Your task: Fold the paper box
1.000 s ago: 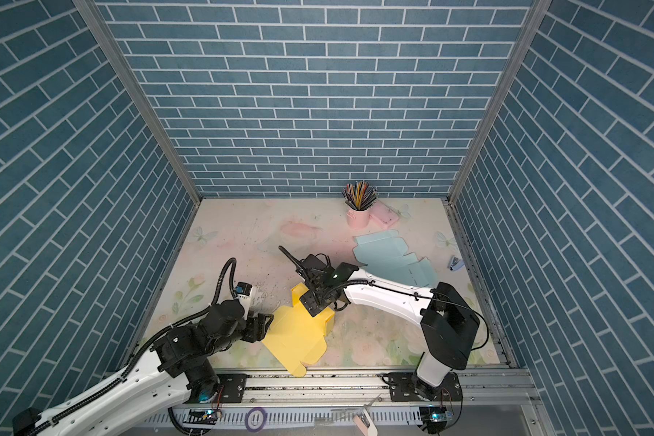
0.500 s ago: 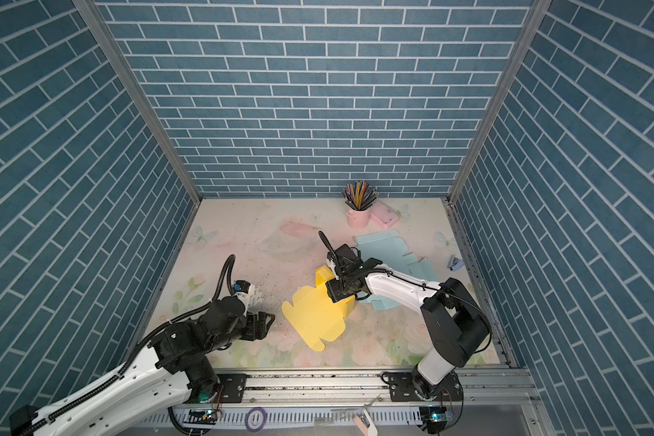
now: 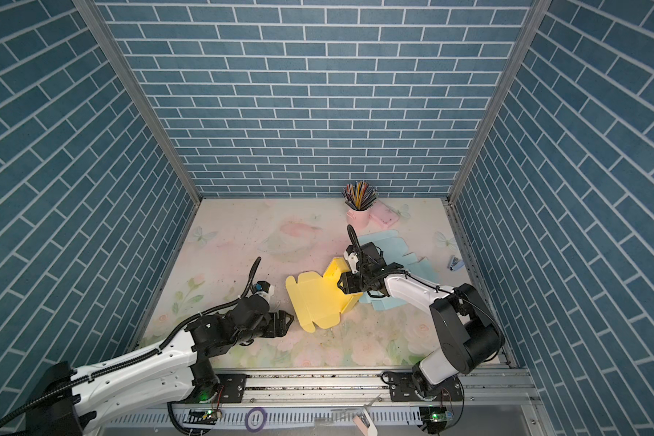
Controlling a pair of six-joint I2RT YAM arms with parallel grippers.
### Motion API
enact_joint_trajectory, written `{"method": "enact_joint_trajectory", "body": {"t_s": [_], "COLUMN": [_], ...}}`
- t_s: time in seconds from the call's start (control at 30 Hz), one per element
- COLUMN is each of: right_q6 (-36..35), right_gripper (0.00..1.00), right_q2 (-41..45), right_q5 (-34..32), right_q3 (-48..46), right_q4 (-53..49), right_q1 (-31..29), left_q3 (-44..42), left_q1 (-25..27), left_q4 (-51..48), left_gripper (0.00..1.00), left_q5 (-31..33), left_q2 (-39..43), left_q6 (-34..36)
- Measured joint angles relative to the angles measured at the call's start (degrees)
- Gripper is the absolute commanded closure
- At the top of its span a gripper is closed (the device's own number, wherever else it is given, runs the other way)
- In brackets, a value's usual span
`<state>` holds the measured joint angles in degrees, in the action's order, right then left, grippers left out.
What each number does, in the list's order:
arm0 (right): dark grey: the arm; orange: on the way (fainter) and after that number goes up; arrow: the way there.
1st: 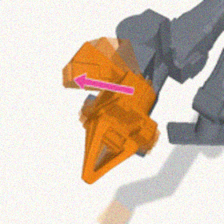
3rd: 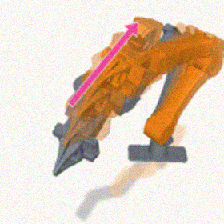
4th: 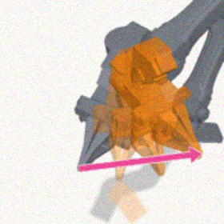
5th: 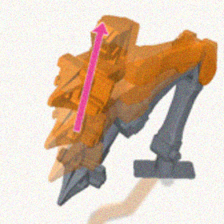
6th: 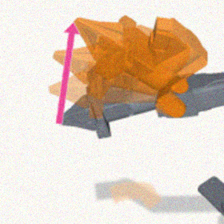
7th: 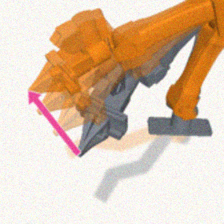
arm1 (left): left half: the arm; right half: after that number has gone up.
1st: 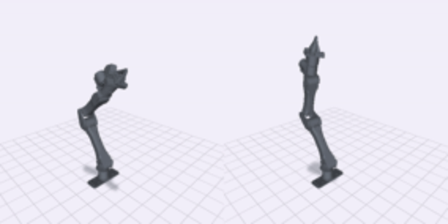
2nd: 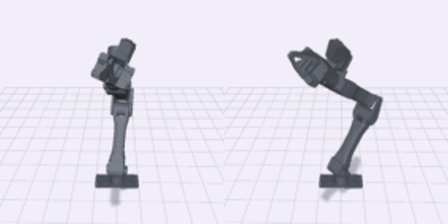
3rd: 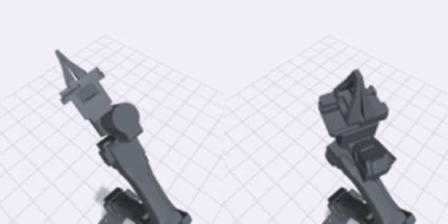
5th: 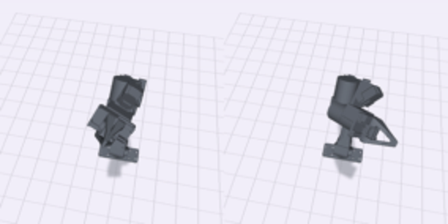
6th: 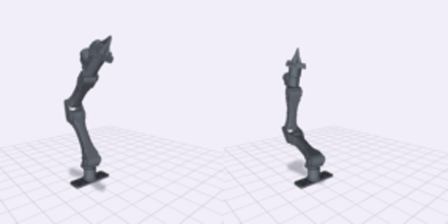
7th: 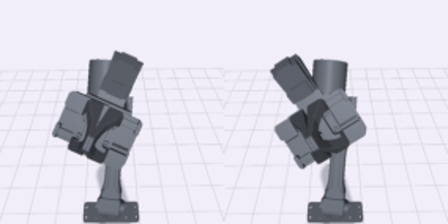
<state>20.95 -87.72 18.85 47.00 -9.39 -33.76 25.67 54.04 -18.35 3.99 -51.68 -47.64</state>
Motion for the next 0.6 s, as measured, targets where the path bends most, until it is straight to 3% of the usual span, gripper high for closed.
{"method": "enact_joint_trajectory", "body": {"t_s": [0.27, 0.6], "right_q6": [1.18, 1.27], "right_gripper": [0.50, 0.51], "right_q2": [0.04, -0.02], "right_q5": [3.28, 3.89], "right_q3": [-1.68, -4.57], "right_q4": [3.41, 4.02], "right_q1": [0.98, 1.03], "left_q3": [3.13, 3.13], "left_q1": [0.02, -1.97], "left_q4": [5.60, 13.09], "left_gripper": [0.19, 0.33], "left_q5": [0.59, 0.63], "left_q2": [-3.78, -7.26], "left_q6": [-0.17, -2.08]}}
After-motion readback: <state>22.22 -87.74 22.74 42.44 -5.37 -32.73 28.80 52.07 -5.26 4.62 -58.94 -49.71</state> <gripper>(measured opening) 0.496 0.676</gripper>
